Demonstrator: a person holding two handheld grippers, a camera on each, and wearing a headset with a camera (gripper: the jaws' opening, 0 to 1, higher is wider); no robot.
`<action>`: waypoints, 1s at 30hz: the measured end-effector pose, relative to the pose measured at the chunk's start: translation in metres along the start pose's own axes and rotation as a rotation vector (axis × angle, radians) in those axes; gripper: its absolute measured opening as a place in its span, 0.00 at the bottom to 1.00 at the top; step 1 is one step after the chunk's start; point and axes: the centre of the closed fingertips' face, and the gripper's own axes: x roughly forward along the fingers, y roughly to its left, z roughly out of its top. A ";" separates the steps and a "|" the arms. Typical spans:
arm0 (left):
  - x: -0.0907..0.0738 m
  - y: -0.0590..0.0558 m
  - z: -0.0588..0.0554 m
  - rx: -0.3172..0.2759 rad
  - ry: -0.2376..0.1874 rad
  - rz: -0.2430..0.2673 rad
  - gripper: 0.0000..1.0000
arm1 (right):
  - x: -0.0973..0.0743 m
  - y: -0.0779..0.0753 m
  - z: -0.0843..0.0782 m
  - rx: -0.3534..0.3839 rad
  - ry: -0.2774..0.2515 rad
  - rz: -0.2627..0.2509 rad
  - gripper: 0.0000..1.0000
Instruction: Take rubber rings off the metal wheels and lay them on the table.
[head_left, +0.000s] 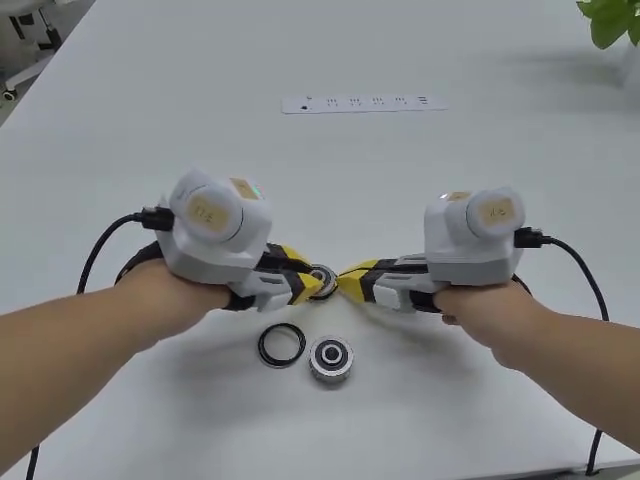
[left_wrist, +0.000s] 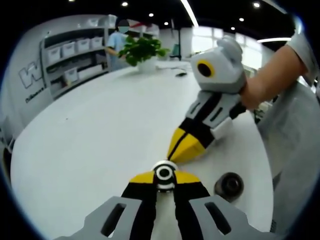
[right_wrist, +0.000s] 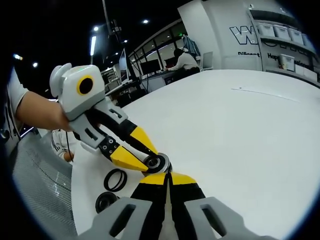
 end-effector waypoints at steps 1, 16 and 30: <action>0.000 0.000 0.000 0.000 0.000 0.001 0.12 | 0.000 0.000 0.001 0.006 -0.003 0.000 0.00; 0.000 0.000 0.000 -0.001 0.007 0.022 0.12 | -0.002 0.008 0.009 0.031 -0.023 0.001 0.00; 0.001 0.003 -0.001 0.000 0.002 0.026 0.12 | 0.003 0.017 0.014 0.012 -0.031 0.054 0.00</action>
